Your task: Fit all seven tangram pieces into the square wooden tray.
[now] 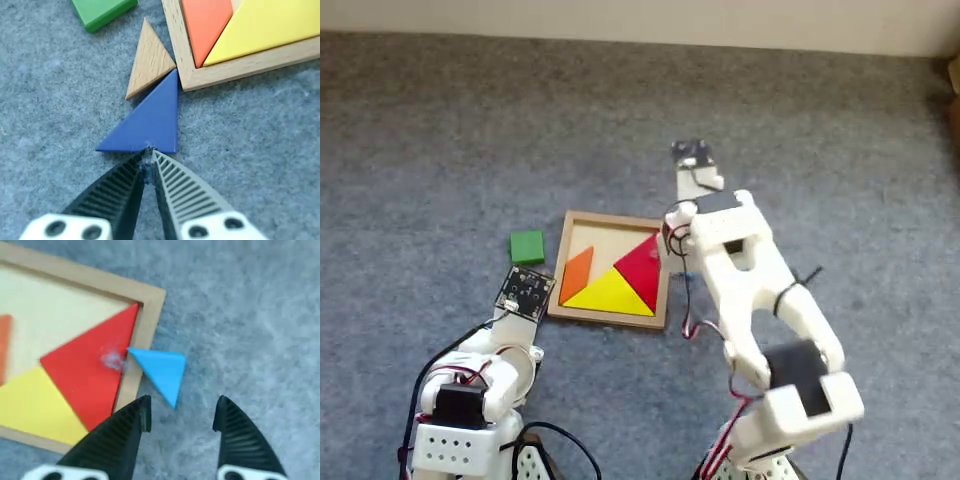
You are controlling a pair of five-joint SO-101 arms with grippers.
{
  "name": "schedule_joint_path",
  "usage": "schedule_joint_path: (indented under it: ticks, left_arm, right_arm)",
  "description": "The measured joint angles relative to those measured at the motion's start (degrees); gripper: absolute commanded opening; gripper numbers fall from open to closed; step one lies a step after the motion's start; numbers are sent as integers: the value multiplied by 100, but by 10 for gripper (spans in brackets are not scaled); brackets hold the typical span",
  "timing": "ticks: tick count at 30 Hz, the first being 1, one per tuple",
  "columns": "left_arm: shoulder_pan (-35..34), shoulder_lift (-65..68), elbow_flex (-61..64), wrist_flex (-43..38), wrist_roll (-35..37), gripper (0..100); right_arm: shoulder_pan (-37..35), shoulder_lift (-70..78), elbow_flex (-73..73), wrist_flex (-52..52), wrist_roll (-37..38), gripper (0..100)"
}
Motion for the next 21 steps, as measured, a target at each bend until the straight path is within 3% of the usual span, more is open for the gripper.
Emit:
schedule_joint_path:
  ticks: [15, 21]
  left_arm:
    - [0, 0, 0, 0, 0, 7]
    - [0, 0, 0, 0, 0, 7]
  right_arm:
    - [26, 1495, -1319, -18, 18, 200]
    - [-167, 1521, -1336, -35, 18, 107]
